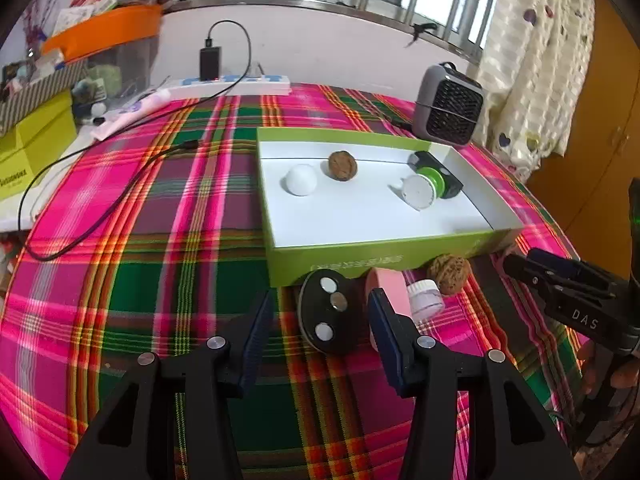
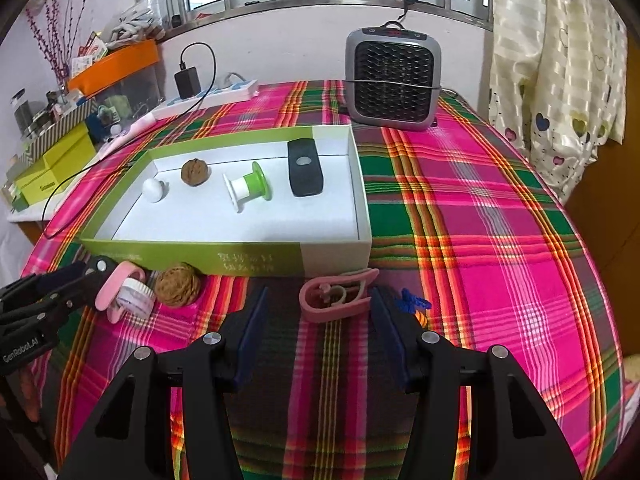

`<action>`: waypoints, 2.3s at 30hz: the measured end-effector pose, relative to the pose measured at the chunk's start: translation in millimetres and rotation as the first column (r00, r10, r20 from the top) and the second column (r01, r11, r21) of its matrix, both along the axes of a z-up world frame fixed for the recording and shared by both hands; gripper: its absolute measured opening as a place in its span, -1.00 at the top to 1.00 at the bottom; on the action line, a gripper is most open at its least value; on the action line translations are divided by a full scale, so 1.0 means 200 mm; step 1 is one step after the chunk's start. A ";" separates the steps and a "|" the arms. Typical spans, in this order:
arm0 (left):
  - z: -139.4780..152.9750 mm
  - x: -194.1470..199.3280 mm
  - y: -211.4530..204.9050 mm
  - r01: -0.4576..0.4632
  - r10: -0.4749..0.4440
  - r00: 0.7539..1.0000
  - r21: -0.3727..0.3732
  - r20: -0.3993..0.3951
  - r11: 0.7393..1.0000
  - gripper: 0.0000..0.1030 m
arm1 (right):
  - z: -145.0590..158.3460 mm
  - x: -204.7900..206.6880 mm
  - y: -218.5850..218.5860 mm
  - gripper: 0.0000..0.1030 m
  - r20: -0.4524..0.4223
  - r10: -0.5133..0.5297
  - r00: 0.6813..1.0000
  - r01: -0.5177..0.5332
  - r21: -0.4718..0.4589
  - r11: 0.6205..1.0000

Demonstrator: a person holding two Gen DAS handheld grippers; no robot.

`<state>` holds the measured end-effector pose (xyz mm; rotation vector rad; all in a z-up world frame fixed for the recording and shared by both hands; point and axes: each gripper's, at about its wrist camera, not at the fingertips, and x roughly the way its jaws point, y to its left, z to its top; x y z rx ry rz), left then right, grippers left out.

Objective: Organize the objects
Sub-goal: 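Move left tool to the black dotted disc while right tool moves to the blue-orange toy, then close left tool on the black disc while right tool closes on the blue-orange toy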

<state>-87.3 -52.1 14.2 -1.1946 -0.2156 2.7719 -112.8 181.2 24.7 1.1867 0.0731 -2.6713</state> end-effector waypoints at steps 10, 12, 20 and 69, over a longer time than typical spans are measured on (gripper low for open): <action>-0.01 -0.01 -0.02 -0.009 0.008 1.000 0.027 0.013 1.000 0.23 | 0.02 0.05 0.05 -0.04 -0.023 -0.048 0.999 0.049 0.046 0.998; -0.01 0.00 -0.02 -0.009 0.008 1.000 0.028 0.017 1.000 0.23 | 0.03 0.06 0.07 -0.04 -0.022 -0.060 0.998 0.061 0.050 0.997; -0.03 -0.01 -0.02 -0.004 0.003 0.999 0.033 0.040 0.999 0.23 | 0.03 0.05 0.05 -0.04 -0.020 -0.039 0.999 0.039 0.015 0.999; -0.04 -0.02 -0.01 0.002 -0.003 0.999 0.021 0.045 1.000 0.21 | -0.05 0.00 0.20 0.06 0.055 -0.016 0.998 0.013 0.048 0.999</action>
